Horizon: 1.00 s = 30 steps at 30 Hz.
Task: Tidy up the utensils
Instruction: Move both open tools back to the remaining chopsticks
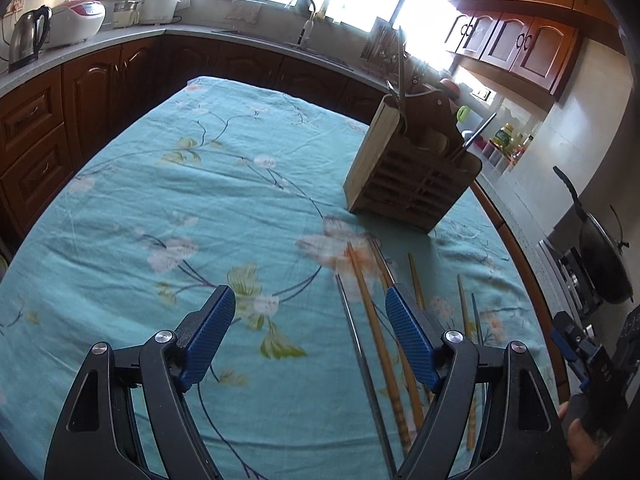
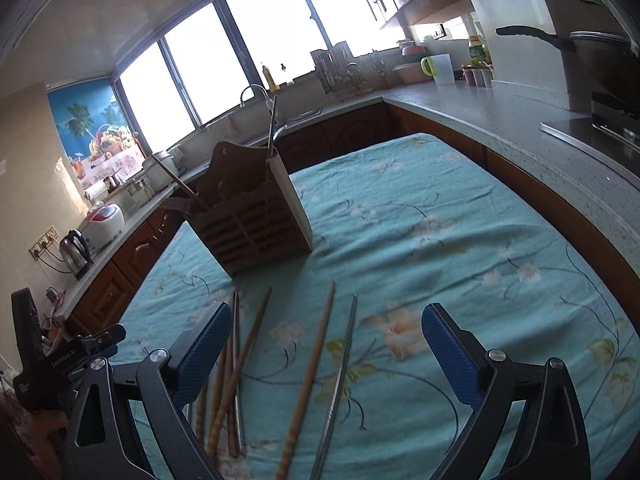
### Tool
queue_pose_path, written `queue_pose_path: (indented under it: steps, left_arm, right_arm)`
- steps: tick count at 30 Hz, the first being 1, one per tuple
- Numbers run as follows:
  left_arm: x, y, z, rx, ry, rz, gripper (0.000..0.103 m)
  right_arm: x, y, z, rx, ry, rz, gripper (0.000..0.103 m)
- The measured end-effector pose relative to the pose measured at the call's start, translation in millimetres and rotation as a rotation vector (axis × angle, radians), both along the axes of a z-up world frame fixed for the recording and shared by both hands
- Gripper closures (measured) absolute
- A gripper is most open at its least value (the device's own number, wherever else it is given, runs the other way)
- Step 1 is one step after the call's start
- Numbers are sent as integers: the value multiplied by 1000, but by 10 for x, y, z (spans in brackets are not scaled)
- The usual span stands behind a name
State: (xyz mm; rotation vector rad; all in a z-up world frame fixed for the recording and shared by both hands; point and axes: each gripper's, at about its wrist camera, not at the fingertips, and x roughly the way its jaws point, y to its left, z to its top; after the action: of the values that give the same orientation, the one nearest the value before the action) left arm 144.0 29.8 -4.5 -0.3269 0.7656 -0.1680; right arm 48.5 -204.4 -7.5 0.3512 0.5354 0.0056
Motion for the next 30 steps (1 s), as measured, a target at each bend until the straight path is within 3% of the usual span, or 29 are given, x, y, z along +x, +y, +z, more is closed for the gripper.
queue_pose_path:
  steps: [15,18,23,25,30]
  left_arm:
    - [90,-311,-153,66,54,-55,24]
    - [163,-377,-190,91,74,-64,26]
    - [296,-485,-277,108,126,-92,46]
    - [345,-523,-302,119,138,-101,49]
    - [473,-596,-380,131,182,-114,58]
  right_arm:
    - [43,105,-193,-68,55,7,7]
    - [109,115,-210,-87,64,-3,17]
    - [281,114,-283,-115,112,-16,38]
    - [368,114,-322,-122,138,-18,47]
    - [615,155,-433,-150,208,3,58]
